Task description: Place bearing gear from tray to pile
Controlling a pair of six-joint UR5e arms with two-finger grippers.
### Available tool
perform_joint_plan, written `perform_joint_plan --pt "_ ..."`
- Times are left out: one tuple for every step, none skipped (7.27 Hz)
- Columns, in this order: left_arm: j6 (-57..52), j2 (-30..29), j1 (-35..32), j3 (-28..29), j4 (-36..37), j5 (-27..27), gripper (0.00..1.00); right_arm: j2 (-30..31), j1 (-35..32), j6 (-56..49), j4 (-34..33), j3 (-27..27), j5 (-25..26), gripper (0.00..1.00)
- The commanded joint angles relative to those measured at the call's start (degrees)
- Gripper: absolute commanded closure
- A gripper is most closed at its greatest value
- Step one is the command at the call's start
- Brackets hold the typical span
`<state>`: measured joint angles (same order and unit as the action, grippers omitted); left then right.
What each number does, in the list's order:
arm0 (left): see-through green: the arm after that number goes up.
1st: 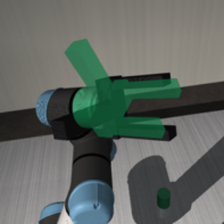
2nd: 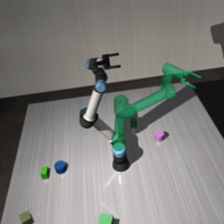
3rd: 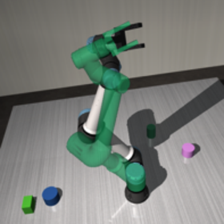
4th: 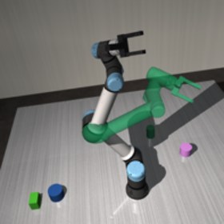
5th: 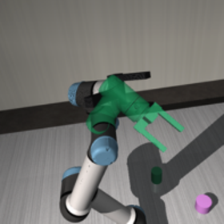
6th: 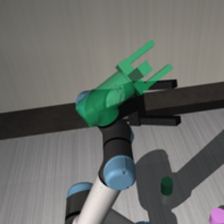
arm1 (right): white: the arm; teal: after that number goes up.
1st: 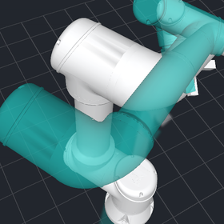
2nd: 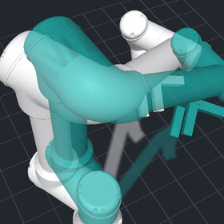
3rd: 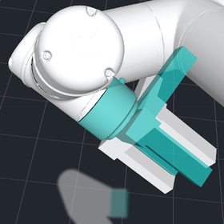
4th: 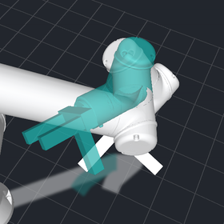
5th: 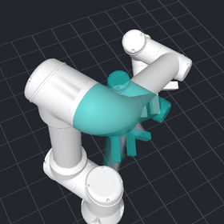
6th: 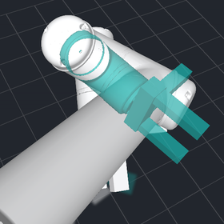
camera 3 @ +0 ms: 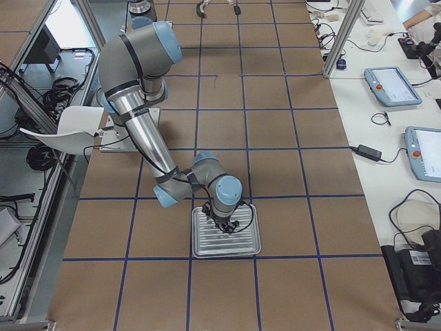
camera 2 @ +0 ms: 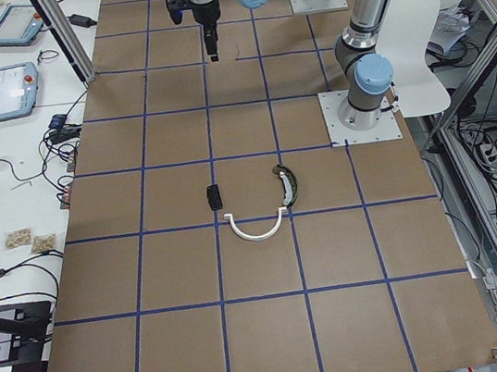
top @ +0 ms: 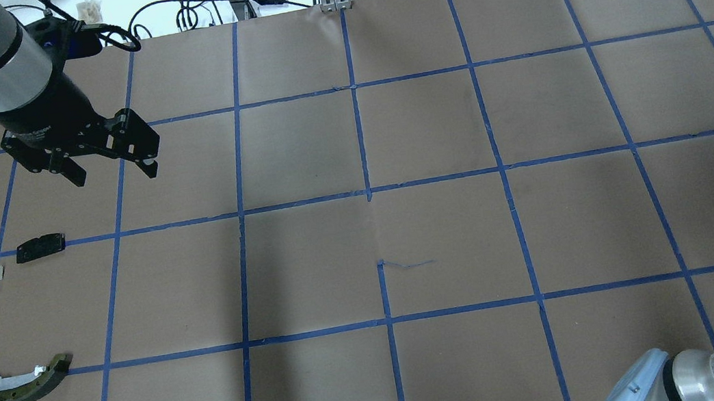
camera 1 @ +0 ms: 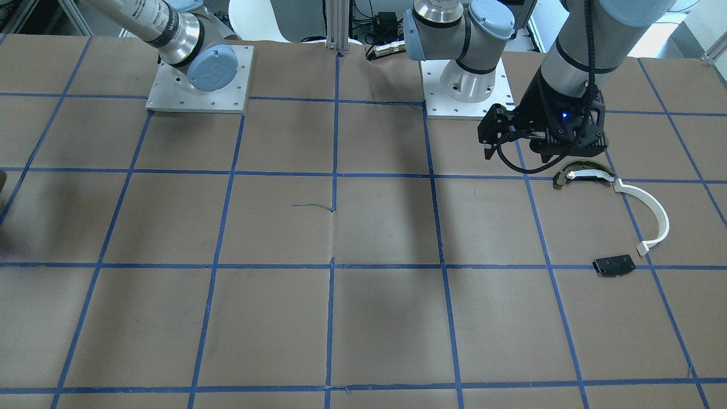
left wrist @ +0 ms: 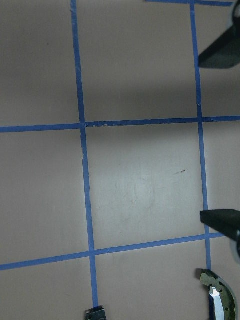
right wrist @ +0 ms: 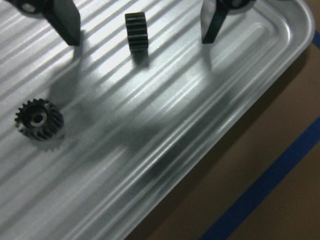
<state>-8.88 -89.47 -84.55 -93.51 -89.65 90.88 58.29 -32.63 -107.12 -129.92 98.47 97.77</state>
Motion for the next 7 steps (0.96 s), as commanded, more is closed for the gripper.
perform_joint_plan --pt "0.00 0.00 0.00 0.00 0.00 0.00 0.00 -0.02 0.02 0.42 -0.59 0.15 1.01 0.65" --pt "0.00 0.00 0.00 0.00 0.00 0.09 0.00 0.24 0.02 0.51 -0.60 0.06 2.67 0.88" --pt "0.00 0.00 0.00 -0.09 -0.09 0.09 0.00 0.24 0.02 2.42 -0.25 0.06 3.12 1.00" --pt "0.00 0.00 0.00 -0.09 -0.09 0.09 0.00 0.85 -0.15 3.14 0.10 -0.29 3.13 1.00" --pt "0.00 0.00 0.00 -0.09 -0.09 0.09 0.00 2.77 -0.85 3.75 0.54 -0.29 2.69 1.00" --pt "0.00 0.00 0.00 -0.09 -0.09 0.09 0.00 5.84 -3.03 5.93 1.85 -0.12 2.78 1.00" --pt "0.00 0.00 0.00 -0.18 -0.17 0.09 0.00 9.52 -5.75 12.13 7.26 0.06 2.08 1.00"
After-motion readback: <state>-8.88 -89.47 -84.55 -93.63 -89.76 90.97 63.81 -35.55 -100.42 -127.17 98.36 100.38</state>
